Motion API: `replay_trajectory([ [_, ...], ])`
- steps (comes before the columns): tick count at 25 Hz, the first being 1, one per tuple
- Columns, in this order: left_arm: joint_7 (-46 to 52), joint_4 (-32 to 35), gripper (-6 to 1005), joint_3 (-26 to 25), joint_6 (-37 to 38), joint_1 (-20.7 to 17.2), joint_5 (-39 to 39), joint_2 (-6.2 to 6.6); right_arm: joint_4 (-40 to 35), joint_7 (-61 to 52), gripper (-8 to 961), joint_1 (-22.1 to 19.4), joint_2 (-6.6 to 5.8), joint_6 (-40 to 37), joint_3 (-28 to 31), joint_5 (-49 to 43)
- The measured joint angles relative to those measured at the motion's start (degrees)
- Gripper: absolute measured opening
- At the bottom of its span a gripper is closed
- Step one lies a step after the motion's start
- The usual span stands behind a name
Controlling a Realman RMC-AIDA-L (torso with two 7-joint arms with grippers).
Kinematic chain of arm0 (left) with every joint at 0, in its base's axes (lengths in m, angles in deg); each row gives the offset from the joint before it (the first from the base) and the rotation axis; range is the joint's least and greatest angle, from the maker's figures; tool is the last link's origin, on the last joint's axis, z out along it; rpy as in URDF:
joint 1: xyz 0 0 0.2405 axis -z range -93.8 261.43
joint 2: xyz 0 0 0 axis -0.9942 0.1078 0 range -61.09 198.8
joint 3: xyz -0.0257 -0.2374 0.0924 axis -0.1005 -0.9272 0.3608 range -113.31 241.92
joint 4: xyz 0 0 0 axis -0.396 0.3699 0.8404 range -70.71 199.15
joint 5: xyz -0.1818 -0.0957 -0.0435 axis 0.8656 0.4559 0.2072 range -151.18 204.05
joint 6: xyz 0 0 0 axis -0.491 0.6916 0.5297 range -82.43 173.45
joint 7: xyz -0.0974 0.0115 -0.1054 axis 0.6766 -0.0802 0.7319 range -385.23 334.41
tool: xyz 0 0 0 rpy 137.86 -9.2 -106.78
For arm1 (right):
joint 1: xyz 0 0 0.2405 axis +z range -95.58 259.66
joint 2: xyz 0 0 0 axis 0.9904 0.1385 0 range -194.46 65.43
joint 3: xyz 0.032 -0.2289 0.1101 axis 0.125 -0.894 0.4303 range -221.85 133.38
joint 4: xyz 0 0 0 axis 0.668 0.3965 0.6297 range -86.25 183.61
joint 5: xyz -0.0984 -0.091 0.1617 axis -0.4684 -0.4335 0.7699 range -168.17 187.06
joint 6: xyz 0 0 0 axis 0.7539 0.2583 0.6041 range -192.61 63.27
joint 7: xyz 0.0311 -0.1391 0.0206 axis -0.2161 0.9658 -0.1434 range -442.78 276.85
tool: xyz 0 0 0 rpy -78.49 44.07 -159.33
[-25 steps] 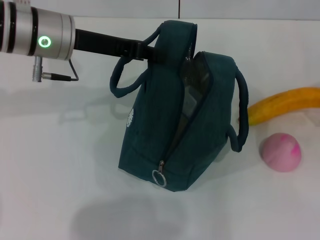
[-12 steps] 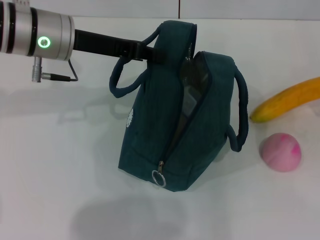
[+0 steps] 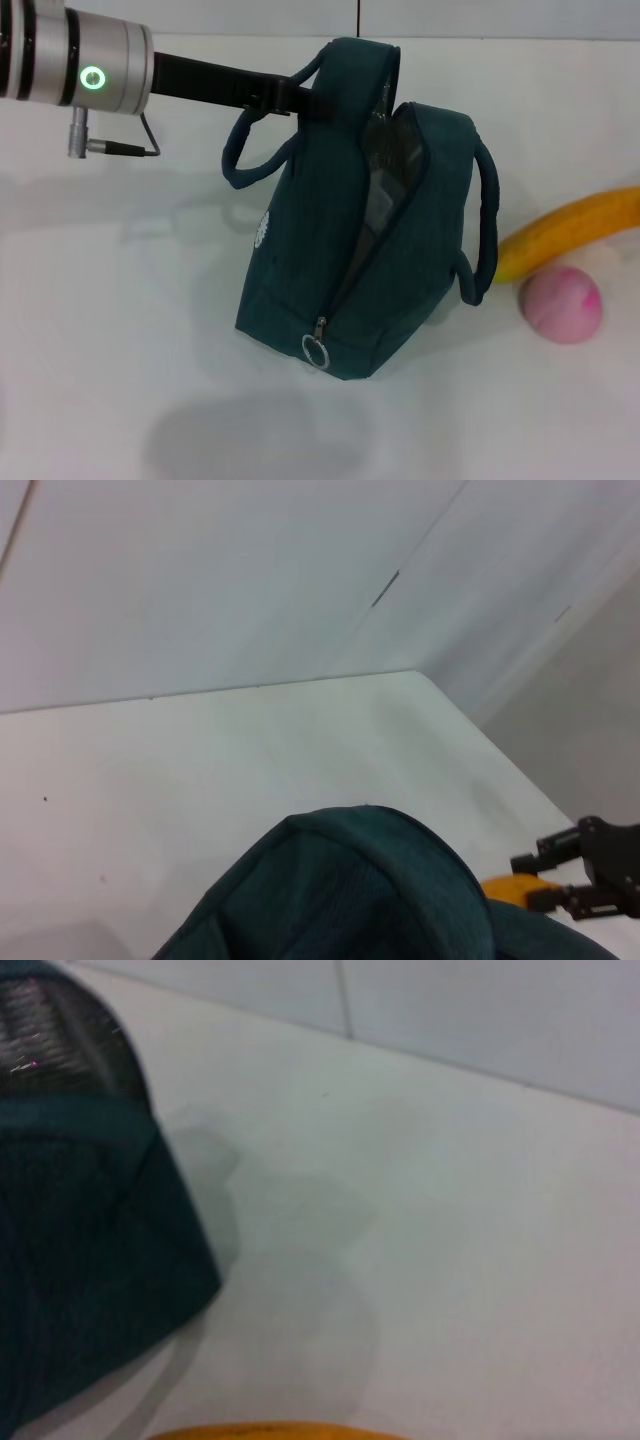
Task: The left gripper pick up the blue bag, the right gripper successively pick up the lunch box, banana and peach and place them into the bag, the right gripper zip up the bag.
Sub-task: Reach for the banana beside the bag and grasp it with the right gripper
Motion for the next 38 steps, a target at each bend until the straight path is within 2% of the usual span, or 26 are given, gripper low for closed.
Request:
replay_trajectory([
  [5,0.09,0.0,47,0.0,-0.14,0.49,0.0,-0.07,-0.65,-0.4,401,1.42,-0.07,-4.04,-0.02,-3.5],
  [19,0.25,0.09,47,0.0,-0.15,0.73,0.0,-0.27,0.76,-0.65,393,2.11,-0.06,-7.19,-0.02,-6.31],
  [29,0.02,0.09,47,0.0,-0.08,0.73,0.0,-0.36,5.61,-0.15,392,3.84,-0.26,-5.96,-0.02,-8.18],
  [37,0.01,0.05,47,0.0,-0.07,0.73,0.0,-0.36,5.95,0.62,391,5.07,0.57,-4.89,-0.26,-10.87],
  [38,0.02,0.05,47,0.0,-0.08,0.73,0.0,-0.34,5.83,0.62,420,5.35,0.57,-4.65,-0.28,-10.8],
])
